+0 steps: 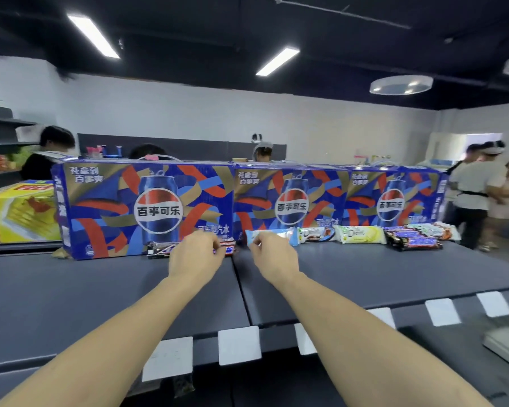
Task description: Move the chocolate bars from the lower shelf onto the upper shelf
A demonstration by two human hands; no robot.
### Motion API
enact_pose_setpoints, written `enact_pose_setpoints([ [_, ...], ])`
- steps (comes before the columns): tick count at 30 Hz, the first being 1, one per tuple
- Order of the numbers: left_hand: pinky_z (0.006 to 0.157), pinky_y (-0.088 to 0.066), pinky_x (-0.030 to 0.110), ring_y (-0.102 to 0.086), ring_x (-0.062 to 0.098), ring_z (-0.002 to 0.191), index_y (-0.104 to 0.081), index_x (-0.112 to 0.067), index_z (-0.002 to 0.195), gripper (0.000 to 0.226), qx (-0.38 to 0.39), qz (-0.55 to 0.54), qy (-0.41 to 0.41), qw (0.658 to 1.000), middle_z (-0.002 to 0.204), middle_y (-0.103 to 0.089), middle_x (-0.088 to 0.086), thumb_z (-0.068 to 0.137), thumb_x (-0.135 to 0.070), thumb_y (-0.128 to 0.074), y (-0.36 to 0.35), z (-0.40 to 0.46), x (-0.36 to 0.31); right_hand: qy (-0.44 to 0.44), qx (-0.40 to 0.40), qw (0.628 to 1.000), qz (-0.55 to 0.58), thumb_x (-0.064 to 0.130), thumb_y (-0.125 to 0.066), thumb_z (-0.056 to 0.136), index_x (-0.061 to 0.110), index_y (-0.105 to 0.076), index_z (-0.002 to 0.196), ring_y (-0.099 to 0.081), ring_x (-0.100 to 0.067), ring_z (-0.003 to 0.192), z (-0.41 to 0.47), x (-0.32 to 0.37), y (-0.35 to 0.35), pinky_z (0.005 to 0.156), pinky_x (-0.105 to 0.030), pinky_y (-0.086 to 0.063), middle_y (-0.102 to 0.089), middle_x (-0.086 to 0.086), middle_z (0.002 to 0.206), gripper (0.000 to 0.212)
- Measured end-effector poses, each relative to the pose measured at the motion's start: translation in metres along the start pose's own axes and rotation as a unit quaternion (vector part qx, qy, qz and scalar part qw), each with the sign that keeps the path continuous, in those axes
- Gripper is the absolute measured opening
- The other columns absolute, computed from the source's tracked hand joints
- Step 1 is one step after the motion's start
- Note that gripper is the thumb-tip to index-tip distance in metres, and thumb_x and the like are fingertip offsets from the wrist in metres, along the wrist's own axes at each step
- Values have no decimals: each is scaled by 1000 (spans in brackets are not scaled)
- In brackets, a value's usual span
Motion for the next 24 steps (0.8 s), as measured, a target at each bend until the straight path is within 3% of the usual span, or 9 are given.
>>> enact_pose_setpoints([
  [8, 73, -51, 33, -62, 22, 92, -67, -28, 89, 11, 16, -47, -61, 997, 96, -65, -3, 88, -32, -57, -3, -25, -49, -31, -17, 998, -50, 24, -43, 98, 12, -60, 105, -60, -34, 98, -50, -22, 43, 74, -36, -46, -62, -11, 108, 22],
  [18, 61, -47, 29, -58, 17, 80, -65, -30, 82, 14, 55, -76, -97, 991, 89, -62, -7, 90, -26, -54, 19, -88, -134, -42, -43, 995, -77, 23, -42, 99, 11, -61, 101, -54, -30, 87, -131, -62, 128, 68, -34, -40, -56, -8, 101, 23],
  [24, 62, -46, 29, -57, 16, 80, -64, -31, 82, 15, 62, -68, -100, 991, 87, -56, -8, 90, -26, -53, 33, -149, -161, -30, -33, 996, -73, 25, -44, 99, 11, -61, 101, -57, -30, 86, -195, -72, 152, 73, -39, -49, -58, -7, 100, 22],
])
Point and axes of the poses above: each hand's wrist, its own z-axis towards the middle knuckle, its own y-axis out of the back of the hand, x = y × z, the point moved 7 cm from there along z, towards the middle knuckle
